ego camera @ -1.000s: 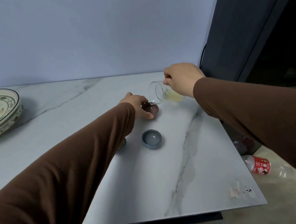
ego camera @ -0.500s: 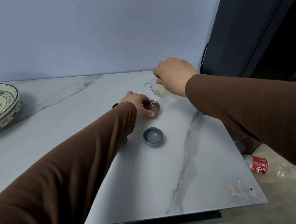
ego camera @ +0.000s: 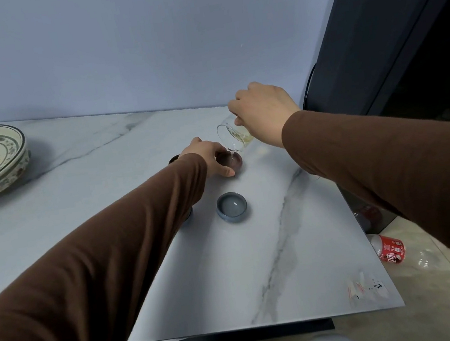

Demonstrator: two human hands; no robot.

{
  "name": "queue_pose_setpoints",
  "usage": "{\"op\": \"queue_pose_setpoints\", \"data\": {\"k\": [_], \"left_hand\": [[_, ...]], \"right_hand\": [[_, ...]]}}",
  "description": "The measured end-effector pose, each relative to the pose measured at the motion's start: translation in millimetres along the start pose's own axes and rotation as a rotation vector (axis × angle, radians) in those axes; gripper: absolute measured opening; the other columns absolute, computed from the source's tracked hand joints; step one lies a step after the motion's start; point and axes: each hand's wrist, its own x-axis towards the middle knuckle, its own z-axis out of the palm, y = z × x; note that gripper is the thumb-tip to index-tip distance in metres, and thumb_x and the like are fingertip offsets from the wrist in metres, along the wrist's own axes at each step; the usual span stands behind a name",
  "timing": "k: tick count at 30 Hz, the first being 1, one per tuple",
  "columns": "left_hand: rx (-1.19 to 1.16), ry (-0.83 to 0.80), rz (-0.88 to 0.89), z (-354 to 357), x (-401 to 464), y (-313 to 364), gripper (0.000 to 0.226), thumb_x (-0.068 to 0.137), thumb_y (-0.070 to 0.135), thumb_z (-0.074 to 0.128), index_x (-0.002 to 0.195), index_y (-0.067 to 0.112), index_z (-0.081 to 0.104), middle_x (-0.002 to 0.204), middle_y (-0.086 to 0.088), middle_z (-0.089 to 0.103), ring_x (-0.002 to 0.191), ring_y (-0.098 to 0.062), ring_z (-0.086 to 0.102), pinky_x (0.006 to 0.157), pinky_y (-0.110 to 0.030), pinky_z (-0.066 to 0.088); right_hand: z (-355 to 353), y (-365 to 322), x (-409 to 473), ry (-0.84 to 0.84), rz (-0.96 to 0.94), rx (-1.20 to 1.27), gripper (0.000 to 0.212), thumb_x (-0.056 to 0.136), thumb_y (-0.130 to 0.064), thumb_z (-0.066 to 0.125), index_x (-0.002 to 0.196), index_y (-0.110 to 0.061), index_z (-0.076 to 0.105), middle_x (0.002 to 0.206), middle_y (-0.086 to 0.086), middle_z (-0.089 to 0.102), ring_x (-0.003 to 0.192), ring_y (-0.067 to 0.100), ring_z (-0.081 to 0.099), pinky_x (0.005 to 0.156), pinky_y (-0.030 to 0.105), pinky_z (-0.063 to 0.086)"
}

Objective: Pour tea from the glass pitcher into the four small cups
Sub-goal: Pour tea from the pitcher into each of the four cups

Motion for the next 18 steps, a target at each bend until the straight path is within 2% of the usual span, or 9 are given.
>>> {"op": "queue_pose_setpoints", "data": {"k": [3, 6, 11, 18], "left_hand": [[0.003, 0.002, 0.002, 0.4, -0.3, 0.5, 0.07, 0.057, 0.059, 0.077, 0.121, 0.039, 0.058, 0.09, 0.005, 0.04, 0.1, -0.015, 0.038, 0.082, -0.03, 0.04], [0.013, -0.003, 0.017, -0.3, -0.5, 1.3, 0.07, 0.058, 0.059, 0.076, 0.122, 0.037, 0.058, 0.084, 0.01, 0.04, 0.109, -0.016, 0.039, 0.086, -0.032, 0.042], [0.008, -0.004, 0.004, -0.7, -0.8, 1.2, 0.07, 0.058, 0.058, 0.076, 0.123, 0.038, 0.058, 0.083, 0.01, 0.037, 0.098, -0.013, 0.036, 0.083, -0.031, 0.041], [0.009, -0.001, 0.006, -0.8, -0.7, 1.1, 0.07, 0.058, 0.058, 0.077, 0.121, 0.037, 0.059, 0.082, 0.012, 0.036, 0.094, -0.014, 0.036, 0.083, -0.032, 0.041]], "right_hand": [[-1.2, 0.9, -0.6, -0.001, -0.005, -0.006, 0.018, 0.1, -0.024, 0.049, 0.105, -0.011, 0.059, 0.102, 0.008, 0.06, 0.099, 0.03, 0.053, 0.064, 0.035, 0.033], [-1.9, 1.8, -1.3, -0.003, -0.006, -0.01, 0.018, 0.1, -0.024, 0.048, 0.105, -0.011, 0.059, 0.102, 0.008, 0.06, 0.098, 0.03, 0.053, 0.064, 0.035, 0.033], [-3.0, 3.9, -0.8, -0.001, -0.013, -0.031, 0.019, 0.1, -0.024, 0.047, 0.108, -0.01, 0.059, 0.102, 0.008, 0.06, 0.098, 0.03, 0.053, 0.064, 0.035, 0.034], [-4.9, 4.5, 1.6, 0.006, -0.014, -0.043, 0.019, 0.101, -0.024, 0.047, 0.108, -0.01, 0.059, 0.103, 0.008, 0.06, 0.1, 0.03, 0.054, 0.063, 0.035, 0.034]]}}
